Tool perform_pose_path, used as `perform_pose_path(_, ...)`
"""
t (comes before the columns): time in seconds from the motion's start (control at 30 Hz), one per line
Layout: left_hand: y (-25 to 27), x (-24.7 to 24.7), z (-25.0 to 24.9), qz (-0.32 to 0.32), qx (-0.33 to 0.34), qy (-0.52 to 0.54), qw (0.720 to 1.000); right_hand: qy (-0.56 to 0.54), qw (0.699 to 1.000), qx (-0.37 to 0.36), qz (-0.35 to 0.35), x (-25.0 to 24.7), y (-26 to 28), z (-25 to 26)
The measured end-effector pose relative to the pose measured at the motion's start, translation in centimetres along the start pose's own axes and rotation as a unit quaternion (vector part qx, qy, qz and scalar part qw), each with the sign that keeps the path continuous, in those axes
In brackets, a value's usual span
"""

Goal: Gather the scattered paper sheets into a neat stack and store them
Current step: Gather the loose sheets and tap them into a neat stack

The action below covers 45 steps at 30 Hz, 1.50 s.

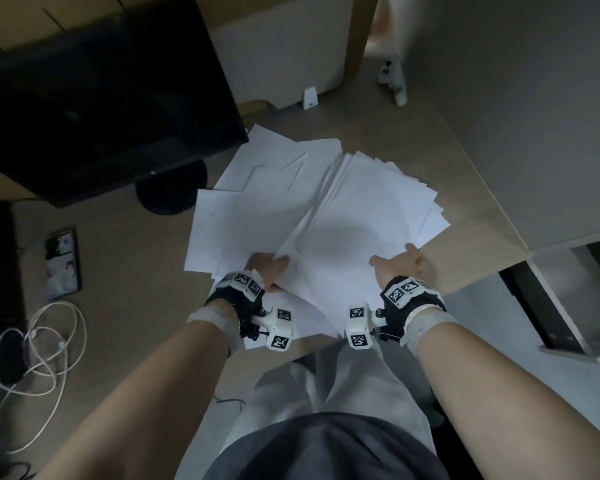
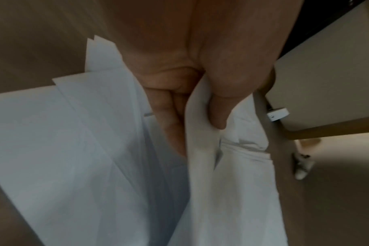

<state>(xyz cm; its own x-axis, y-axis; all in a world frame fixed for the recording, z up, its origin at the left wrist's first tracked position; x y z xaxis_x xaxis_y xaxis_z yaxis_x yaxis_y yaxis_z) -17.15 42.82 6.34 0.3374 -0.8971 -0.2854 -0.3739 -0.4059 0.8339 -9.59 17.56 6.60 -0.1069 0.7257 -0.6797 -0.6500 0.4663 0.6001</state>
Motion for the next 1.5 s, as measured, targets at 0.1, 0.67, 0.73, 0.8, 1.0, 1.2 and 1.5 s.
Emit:
perform_pose_path(0.1,1.8,-2.4,-1.1,0.003,0.027,0.072,0.997,-0.004,0.998,-0.022,0.055,1.2,3.8,0.6)
perform_pose_path(0.67,5.1,-9.4,-6.4,-0.013,0.194,0.146,0.97,-0.248,0.943,-0.066,0.213,2.3,9.8,7.1)
perform_pose_path(0.73,4.5,-7.6,-7.0,-0.02,0.206,0.079,0.975,-0.286,0.94,-0.107,0.155,0.2,8.3,7.5)
perform_pose_path(0.8,3.2,-5.4,-7.5,-0.052,0.204,0.012,0.977,-0.293,0.938,-0.135,0.126,-1.7,6.6,7.6)
perform_pose_path(1.0,-1.7,3.1,-8.2,-0.027,0.156,-0.157,0.975,-0.134,0.986,-0.033,0.097,-4.1,-1.5,4.2)
perform_pose_path(1.2,-5.1,7.8,-8.1,-0.033,0.099,-0.418,0.902,0.125,0.979,0.04,0.159,-2.8,-7.7,1.0)
perform_pose_path(1.5,-9.1,10.1,-9.5,-0.036,0.011,-0.37,0.928,0.167,0.97,0.086,0.155,-0.9,-12.0,3.1)
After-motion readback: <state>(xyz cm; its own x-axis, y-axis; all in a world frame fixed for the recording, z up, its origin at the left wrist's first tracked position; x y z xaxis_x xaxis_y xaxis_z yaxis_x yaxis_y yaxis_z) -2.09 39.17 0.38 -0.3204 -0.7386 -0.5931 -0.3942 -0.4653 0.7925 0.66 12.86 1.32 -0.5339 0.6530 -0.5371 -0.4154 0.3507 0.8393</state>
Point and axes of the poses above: each hand's wrist, its own y-axis away from the middle knuckle, its own x-axis out of the palm, z = x × y, the point moved 4 cm from there along -y, towards the middle knuckle, and after that the axes turned 7 degrees about -z, right-handed, at the moved point
